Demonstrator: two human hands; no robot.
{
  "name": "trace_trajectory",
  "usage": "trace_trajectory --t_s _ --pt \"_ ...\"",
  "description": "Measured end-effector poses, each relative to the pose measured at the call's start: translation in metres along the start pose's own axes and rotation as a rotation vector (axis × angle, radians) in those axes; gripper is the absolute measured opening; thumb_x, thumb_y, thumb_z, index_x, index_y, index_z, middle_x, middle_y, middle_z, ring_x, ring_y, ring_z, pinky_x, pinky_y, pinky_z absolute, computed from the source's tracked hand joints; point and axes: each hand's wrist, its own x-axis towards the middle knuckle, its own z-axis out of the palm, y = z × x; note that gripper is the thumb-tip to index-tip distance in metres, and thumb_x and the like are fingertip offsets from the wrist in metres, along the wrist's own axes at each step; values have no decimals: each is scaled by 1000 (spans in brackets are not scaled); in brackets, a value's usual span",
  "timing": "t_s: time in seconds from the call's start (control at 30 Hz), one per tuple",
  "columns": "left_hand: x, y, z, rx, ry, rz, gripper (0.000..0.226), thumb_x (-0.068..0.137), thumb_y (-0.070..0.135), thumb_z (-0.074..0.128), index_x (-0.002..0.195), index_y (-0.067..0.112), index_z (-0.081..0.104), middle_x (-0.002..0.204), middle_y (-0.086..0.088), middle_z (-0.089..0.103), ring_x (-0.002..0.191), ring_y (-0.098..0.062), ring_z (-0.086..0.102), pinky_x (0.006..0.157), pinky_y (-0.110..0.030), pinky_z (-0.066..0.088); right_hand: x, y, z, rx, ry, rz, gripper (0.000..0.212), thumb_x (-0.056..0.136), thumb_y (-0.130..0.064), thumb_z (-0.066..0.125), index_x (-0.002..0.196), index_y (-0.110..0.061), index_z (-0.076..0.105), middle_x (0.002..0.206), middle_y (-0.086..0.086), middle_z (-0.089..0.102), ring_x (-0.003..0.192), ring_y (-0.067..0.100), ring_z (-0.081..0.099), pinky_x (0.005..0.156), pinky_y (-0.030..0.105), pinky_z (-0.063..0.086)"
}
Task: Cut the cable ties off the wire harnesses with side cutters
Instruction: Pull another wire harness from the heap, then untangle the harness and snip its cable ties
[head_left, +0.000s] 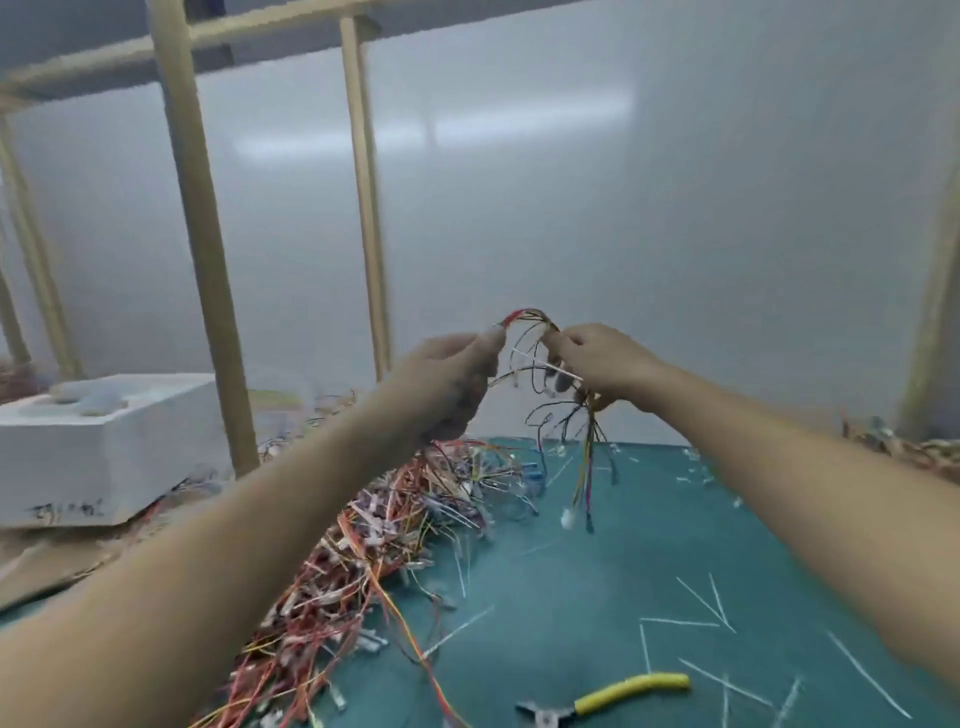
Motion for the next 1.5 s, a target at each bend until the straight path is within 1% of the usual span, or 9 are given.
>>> trace_trajectory --t_s 0.23,0.37,0.53,0.7,0.83,0.93,1.23,1.4,1.5 --pt "39 -87 101 -338 -81 -89 23 103 28 49 101 8 60 59 4 31 47 -10 28 40 -21 23 -18 110 -19 -291 119 89 45 104 -45 36 91 -13 64 87 10 70 85 30 65 72 36 47" --pt "39 -146 115 -155 -40 -164 21 102 16 50 106 0 63 63 -2 41 47 -12 40 43 -24 40 -33 163 9 -280 -37 108 31 102 -29 46 125 -14 61 119 10 64 106 27 59 80 29 40" --pt "32 -183 114 -225 9 -257 21 103 10 46 114 2 62 62 0 51 48 -12 48 41 -24 44 -52 191 46 -427 126 2 42 101 -39 43 141 -25 49 140 1 47 129 29 44 107 42 38" --pt "24 -190 113 -436 66 -262 26 98 -6 43 115 1 61 81 -9 69 62 -18 62 53 -26 54 -75 165 50 -658 278 38 43 102 -49 34 140 -37 51 160 -3 32 146 49 11 118 61 3" --pt "18 -183 112 -452 39 -178 32 95 -9 40 114 2 63 85 -10 69 64 -17 62 57 -26 54 -120 133 64 -115 280 -127 24 97 -35 54 111 -27 72 116 -10 69 111 13 60 98 37 45" --pt "15 -175 114 -483 27 -143 36 93 -9 36 110 0 66 79 -7 66 62 -16 57 53 -25 51 -143 123 80 196 143 0 8 93 -27 65 97 -29 71 87 -18 68 72 0 61 66 16 47" --pt "4 -160 118 -427 -12 -44 28 94 -5 52 111 5 73 80 -4 64 64 -14 57 59 -25 53 -179 130 60 455 253 141 17 91 -30 63 106 -37 69 100 -14 69 87 14 68 77 45 59" --pt "-6 -158 130 -20 14 134 24 92 -2 62 104 15 75 80 -10 66 63 -20 65 59 -36 58 -180 135 57 597 354 119 19 90 -42 64 98 -28 73 94 -5 72 80 14 69 68 32 58" --pt "-9 -158 136 108 9 219 26 91 -4 63 101 17 75 82 -4 60 68 -18 65 60 -31 60 -178 138 53 540 306 81 12 94 -22 65 89 -27 75 81 -2 72 65 13 66 60 25 55"
